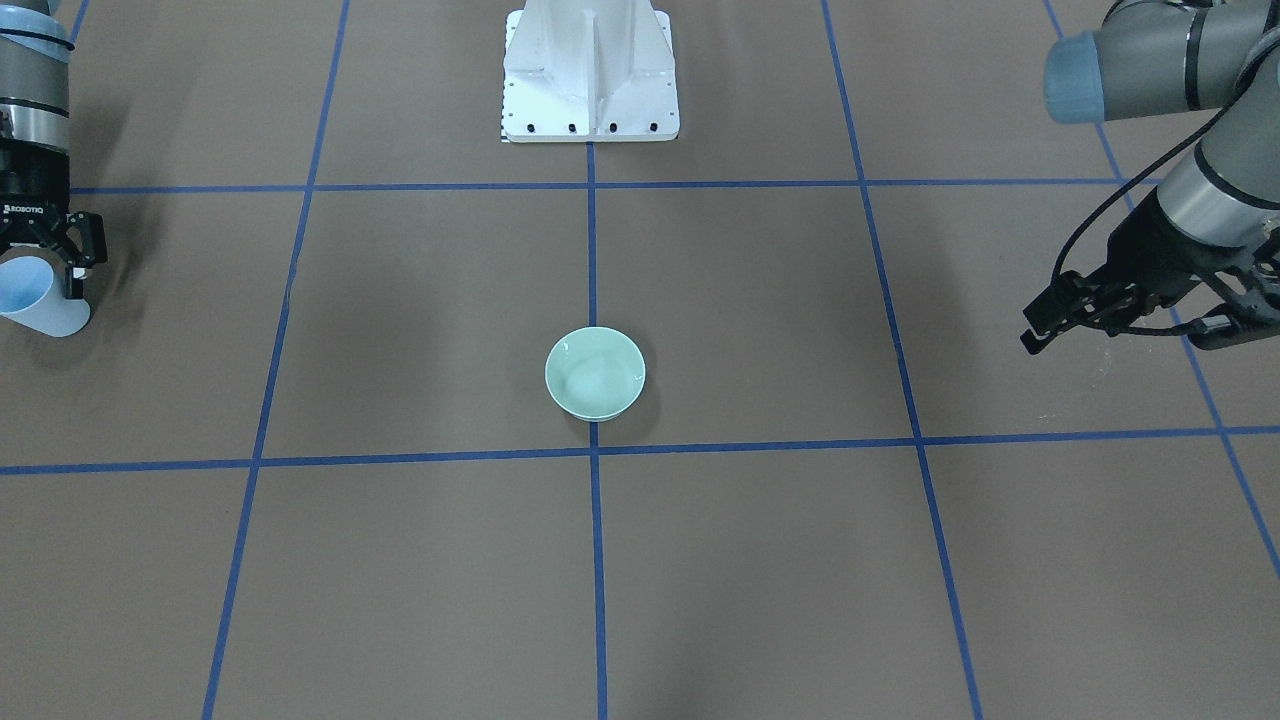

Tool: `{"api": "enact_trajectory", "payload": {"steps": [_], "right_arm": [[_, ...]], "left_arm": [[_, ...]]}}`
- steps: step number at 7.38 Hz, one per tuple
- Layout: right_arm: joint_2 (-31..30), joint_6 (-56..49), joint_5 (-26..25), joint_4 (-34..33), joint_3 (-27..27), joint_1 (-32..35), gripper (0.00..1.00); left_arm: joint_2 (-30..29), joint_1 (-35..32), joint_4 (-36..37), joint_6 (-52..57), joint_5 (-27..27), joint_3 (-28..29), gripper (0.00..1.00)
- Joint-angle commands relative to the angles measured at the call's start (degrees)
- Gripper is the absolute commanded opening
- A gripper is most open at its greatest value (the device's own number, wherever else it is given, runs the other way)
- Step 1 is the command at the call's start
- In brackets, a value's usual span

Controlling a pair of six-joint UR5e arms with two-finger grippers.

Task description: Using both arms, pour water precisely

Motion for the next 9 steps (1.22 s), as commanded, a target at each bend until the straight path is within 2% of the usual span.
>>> {"api": "enact_trajectory", "payload": {"steps": [1,2,4,9], "right_arm": [[-3.5,-0.7,0.1,4.2,-0.1,-0.8,0.99],[-3.6,-0.8,-0.1,4.5,0.0,-0.7,0.99],[-3.7,-5.3,0.0,9.8,0.1,-0.7,0.99],[-3.7,-5.9,0.2,10.0,2.9,-0.5,0.99]], "left_arm": [[0.2,0.0,0.0,0.0,0.0,-0.4,1.0],[0.2,0.0,0.0,-0.1,0.0,-0.4,1.0],[0.2,0.0,0.0,-0.1,0.0,-0.2,1.0],[0.2,0.0,-0.4,0.1,0.0,-0.4,1.0]]}}
